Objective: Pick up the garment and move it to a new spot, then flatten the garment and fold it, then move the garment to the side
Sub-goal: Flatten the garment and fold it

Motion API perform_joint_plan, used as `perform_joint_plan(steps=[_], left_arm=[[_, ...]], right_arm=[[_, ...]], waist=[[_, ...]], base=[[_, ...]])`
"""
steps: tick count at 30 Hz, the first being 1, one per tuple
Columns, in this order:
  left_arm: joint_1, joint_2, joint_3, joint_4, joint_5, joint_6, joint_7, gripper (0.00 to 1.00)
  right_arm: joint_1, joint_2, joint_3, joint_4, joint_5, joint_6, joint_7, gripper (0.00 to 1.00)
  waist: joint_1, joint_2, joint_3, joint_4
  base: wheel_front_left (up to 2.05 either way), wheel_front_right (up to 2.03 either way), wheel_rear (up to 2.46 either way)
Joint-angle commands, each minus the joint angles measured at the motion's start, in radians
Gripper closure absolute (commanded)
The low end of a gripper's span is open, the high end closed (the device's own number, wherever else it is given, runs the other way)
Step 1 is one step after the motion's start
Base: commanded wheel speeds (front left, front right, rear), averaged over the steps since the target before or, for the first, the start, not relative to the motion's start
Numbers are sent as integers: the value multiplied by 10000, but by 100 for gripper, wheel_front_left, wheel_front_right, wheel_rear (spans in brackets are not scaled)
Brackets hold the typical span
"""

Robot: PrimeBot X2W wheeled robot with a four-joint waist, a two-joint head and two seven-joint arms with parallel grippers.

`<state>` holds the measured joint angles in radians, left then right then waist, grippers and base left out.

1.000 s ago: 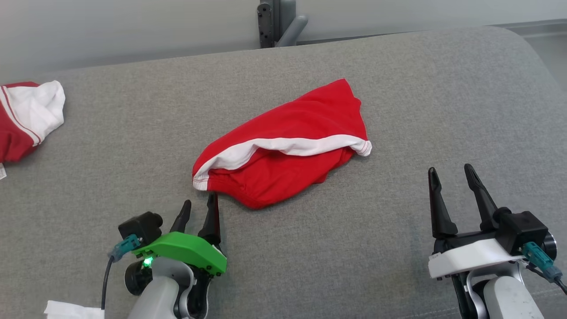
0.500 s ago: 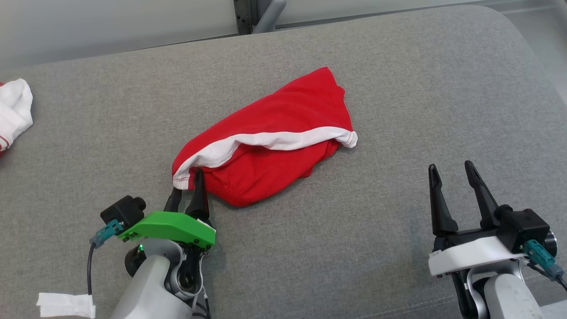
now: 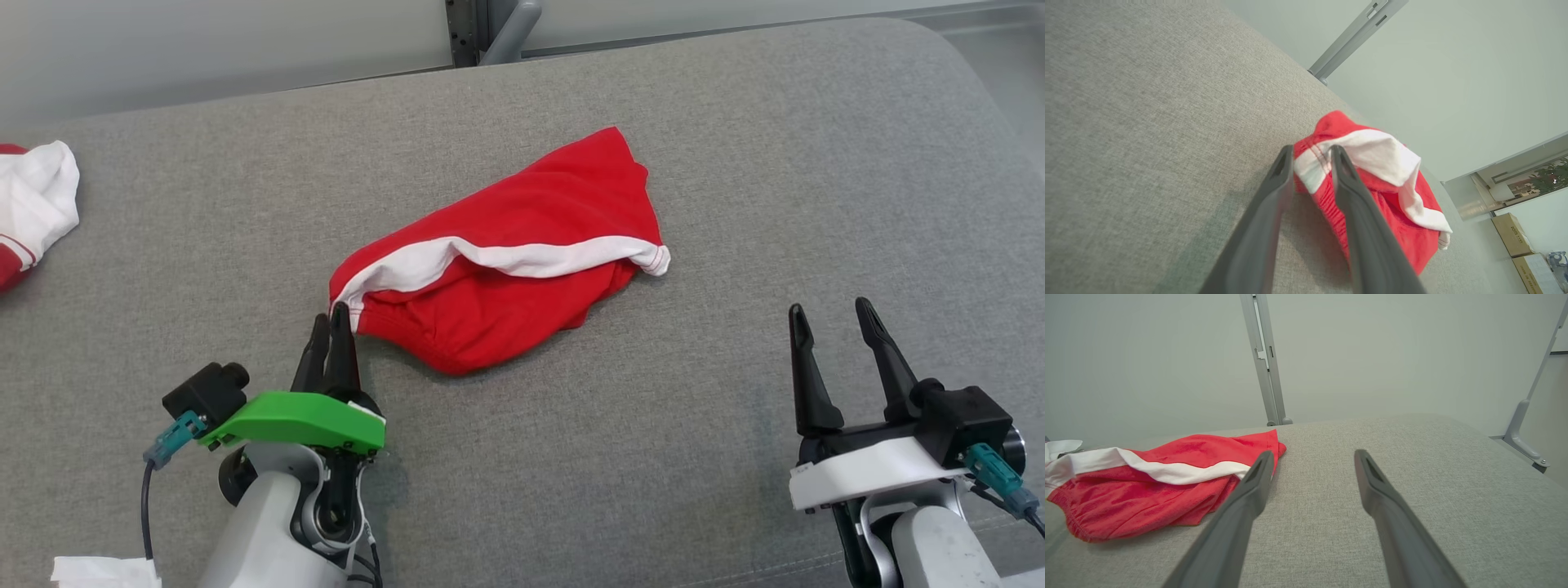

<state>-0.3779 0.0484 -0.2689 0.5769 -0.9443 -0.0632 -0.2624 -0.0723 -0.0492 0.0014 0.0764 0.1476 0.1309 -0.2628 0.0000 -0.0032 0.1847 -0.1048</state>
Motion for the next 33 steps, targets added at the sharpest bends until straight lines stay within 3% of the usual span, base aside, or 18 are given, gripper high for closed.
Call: perform_joint_plan(steps=[1,3,4,5,6,10,17,18,20,22,26,29,33], left_arm=[[76,37,54,-84,79,-70,-27,57],[111,35,-17,-103,-21,-41,-28,65],[125,35,-128,-7,-142,44,-7,64],[30,35,-350,206,-14,282,26,25],[-8,40,-400,289,-135,319,51,0],[-145,40,-599,596,-197,439,70,0],[-393,38,-532,529,-699,74,-6,0],[-400,40,-515,465,-793,21,-16,2],[-390,40,-486,326,-896,-34,-31,22],[-345,40,-433,226,-892,-78,-22,50],[-301,40,-289,135,-864,-50,-31,66],[-273,40,-115,-4,-728,-23,-28,100],[-221,40,51,-233,-656,-50,-28,100]], right_arm=[[-4,-25,12,14,-26,-3,-36,0],[-49,-25,35,41,-25,-3,-36,0],[-72,-25,51,51,-31,-3,-36,0],[-117,-25,86,70,-51,-3,-36,0],[-144,-25,102,68,-51,-3,-36,0],[-203,-23,109,23,-62,-1,-36,0],[-226,-25,41,-2,-81,-3,-36,0],[-232,-25,31,-8,-81,-3,-36,0],[-236,-25,-1,-16,-78,-1,-36,0],[-223,-25,-30,-25,-73,-3,-36,0],[-201,-23,-56,-36,-55,-3,-36,0],[-244,-23,-56,-48,-41,-1,-36,0],[-307,-23,22,16,-86,-1,-36,0]], waist=[[0,32,4,30],[0,32,20,60],[0,32,27,73],[0,32,45,78],[0,32,59,69],[0,32,138,37],[0,32,236,-82],[0,32,245,-94],[0,32,257,-105],[0,32,258,-97],[0,32,270,-78],[0,32,301,-52],[0,32,356,-3]], base=[[0,0,0],[0,0,0],[0,0,0],[0,0,0],[0,0,0],[0,0,0],[0,0,0],[0,0,0],[0,0,0],[0,0,0],[0,0,0],[0,0,0],[0,0,0]])
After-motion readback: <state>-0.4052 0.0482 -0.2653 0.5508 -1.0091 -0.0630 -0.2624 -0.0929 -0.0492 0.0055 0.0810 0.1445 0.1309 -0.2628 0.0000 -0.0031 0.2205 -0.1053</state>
